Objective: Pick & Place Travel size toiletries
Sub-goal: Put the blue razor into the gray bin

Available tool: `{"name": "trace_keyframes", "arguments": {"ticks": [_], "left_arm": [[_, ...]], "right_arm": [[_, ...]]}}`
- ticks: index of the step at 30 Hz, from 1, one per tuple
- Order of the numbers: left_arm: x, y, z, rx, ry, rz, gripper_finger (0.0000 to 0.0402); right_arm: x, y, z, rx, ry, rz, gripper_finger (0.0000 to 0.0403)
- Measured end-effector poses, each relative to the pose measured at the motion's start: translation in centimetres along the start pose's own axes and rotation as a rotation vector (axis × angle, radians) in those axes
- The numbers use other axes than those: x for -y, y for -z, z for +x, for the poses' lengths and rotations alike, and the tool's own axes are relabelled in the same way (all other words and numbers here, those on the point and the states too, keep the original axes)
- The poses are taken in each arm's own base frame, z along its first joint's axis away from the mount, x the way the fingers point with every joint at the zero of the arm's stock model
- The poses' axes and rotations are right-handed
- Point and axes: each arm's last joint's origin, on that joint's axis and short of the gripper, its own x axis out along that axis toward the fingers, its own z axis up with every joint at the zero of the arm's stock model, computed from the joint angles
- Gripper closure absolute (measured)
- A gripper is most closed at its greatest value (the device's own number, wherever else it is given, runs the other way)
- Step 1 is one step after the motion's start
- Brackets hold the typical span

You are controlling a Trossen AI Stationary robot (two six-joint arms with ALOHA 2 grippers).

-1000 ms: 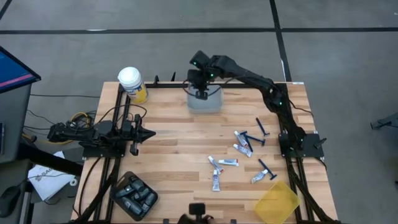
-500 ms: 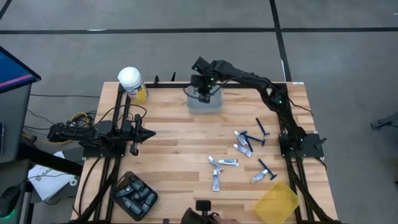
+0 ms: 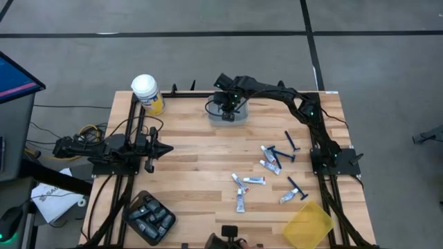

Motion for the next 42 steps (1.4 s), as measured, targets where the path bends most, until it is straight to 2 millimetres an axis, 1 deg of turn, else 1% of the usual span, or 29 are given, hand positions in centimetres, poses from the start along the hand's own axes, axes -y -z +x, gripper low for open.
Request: {"name": "trace_keyframes", "arguments": {"ticks": [3,8,14,22,29,33,38,42], "left_arm": [[0.0,0.0,0.0,0.000,0.000,0.000,0.0394],[0.0,0.0,0.0,0.000,0.000,0.000,0.0394],[0.0,0.0,0.0,0.000,0.000,0.000,0.0394],[0.0,0.0,0.0,0.000,0.000,0.000,0.0394],[0.0,0.0,0.0,0.000,0.000,0.000,0.0394],[0.0,0.0,0.0,0.000,0.000,0.000,0.0394],[0.0,0.0,0.0,0.000,0.000,0.000,0.0394],[0.0,0.0,0.0,0.000,0.000,0.000,0.0394]], "right_arm": [[0.1,-0.1,0.0,0.003,0.030,0.019,0.0364],[0.1,-0.1,0.0,0.001,0.032,0.022,0.0367],[0.1,-0.1,0.0,0.000,0.032,0.032,0.0355],[0.2,-0.1,0.0,0.006,0.034,0.040,0.0364],[0.2,-0.3,0.0,0.021,0.040,0.073,0.0355],[0.2,-0.3,0.0,0.021,0.040,0.074,0.0359],[0.2,0.1,1.0,-0.012,0.027,0.074,0.0364],[0.3,-0.1,0.7,0.004,0.041,0.070,0.0355]]}}
